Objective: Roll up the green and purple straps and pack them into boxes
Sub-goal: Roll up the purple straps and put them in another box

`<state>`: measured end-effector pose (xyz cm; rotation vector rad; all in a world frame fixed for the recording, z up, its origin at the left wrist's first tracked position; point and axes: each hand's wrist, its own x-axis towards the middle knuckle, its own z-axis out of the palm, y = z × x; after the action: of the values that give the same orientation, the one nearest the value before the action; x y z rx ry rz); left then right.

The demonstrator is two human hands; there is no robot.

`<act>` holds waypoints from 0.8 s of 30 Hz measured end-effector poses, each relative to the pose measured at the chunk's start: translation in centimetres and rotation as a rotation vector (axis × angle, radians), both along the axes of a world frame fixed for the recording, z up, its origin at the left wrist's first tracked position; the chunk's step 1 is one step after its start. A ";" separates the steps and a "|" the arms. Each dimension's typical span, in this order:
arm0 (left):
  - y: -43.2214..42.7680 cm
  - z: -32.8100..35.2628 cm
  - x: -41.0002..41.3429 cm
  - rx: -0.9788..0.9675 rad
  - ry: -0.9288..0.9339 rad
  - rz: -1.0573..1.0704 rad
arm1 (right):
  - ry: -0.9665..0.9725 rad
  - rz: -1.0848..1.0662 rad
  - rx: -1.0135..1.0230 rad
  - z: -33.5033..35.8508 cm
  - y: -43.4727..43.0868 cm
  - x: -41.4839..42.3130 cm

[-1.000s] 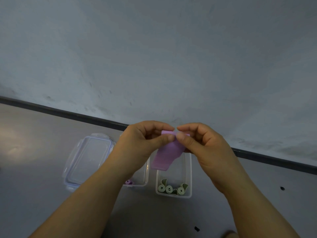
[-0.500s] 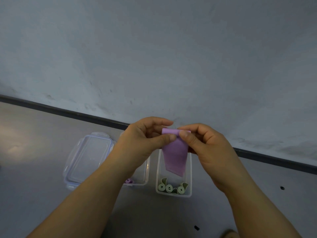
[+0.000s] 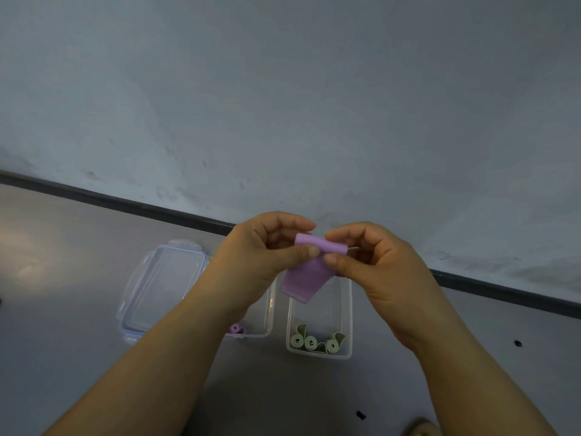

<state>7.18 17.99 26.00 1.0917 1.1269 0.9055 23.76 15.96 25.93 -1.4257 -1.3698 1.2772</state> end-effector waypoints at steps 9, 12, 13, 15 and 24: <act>0.1 -0.2 -0.1 0.016 -0.021 -0.002 | 0.077 -0.027 -0.052 0.0 0.0 -0.3; 0.1 -0.2 0.0 -0.024 -0.047 0.002 | 0.113 -0.037 -0.075 0.0 0.1 -0.2; 0.0 -0.2 0.0 -0.048 -0.051 -0.010 | 0.119 -0.039 -0.083 0.0 0.1 -0.1; 0.0 -0.1 0.0 -0.072 -0.038 -0.049 | 0.127 -0.031 -0.087 0.0 0.1 -0.1; 0.6 0.2 -2.0 -0.173 0.034 -0.290 | 0.025 0.265 -0.095 1.1 -0.4 0.7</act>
<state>5.17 18.61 26.16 1.0954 1.0222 0.5543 24.45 15.58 27.01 -1.3172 -1.5372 1.5419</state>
